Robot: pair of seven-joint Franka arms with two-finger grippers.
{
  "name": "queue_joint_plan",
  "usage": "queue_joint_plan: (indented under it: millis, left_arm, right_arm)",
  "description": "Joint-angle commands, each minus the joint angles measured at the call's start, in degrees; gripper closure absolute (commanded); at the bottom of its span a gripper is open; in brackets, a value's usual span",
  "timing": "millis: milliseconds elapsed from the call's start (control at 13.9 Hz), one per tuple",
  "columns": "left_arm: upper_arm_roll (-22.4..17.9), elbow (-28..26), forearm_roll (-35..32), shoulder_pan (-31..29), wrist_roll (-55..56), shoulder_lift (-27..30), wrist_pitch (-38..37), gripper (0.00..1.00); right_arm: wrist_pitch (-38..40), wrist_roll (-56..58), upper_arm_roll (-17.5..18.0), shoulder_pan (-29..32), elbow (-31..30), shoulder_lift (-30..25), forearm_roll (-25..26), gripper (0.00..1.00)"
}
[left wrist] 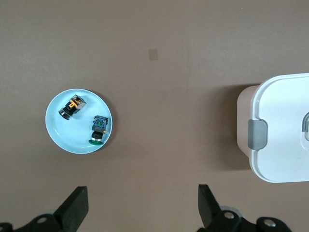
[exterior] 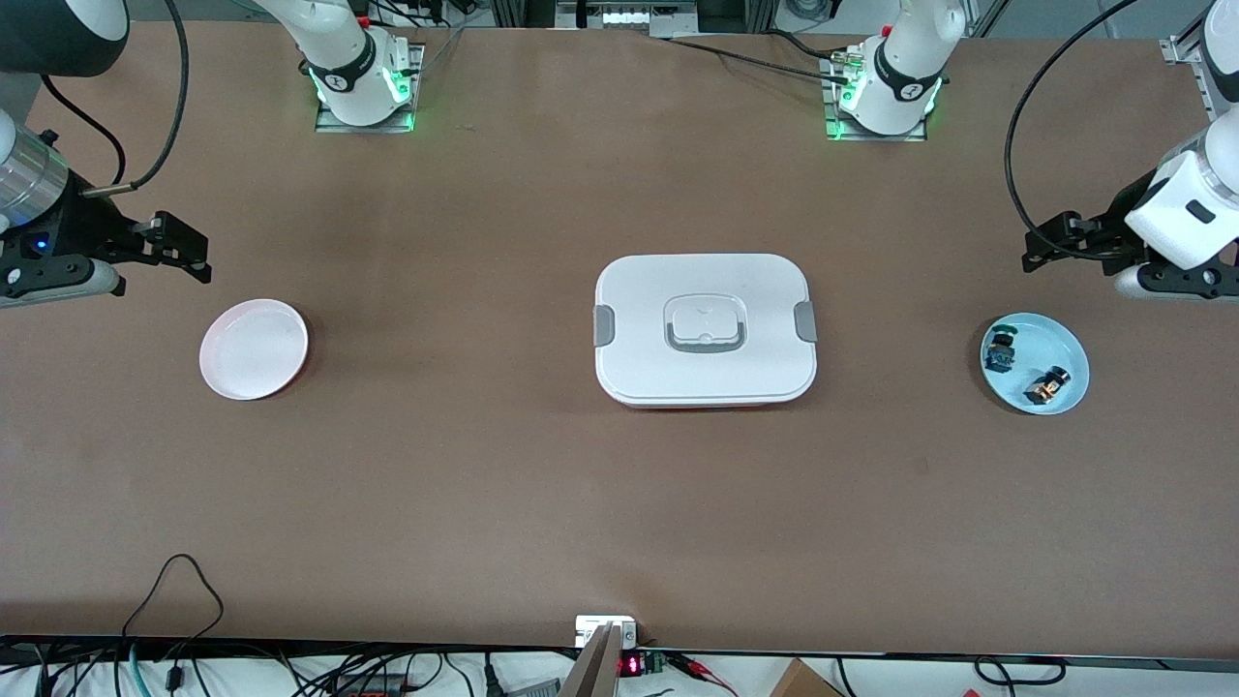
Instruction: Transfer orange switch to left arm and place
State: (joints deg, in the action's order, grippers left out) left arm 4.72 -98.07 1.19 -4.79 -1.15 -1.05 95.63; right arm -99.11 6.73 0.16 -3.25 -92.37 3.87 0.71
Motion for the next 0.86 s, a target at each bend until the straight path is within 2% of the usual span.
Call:
queue_joint_plan:
  millis: [0, 793]
  left_arm:
    - [-0.07, -0.54, -1.27, 0.92, 1.68, 0.61, -0.26, 0.00]
    - [-0.06, -0.45, -1.36, 1.27, 1.77, 0.52, -2.20, 0.00]
  right_arm:
    - [0.85, -0.14, -0.16, -0.70, 1.05, 0.35, 1.13, 0.00]
    - [0.41, -0.75, -0.08, -0.53, 1.05, 0.43, 0.87, 0.00]
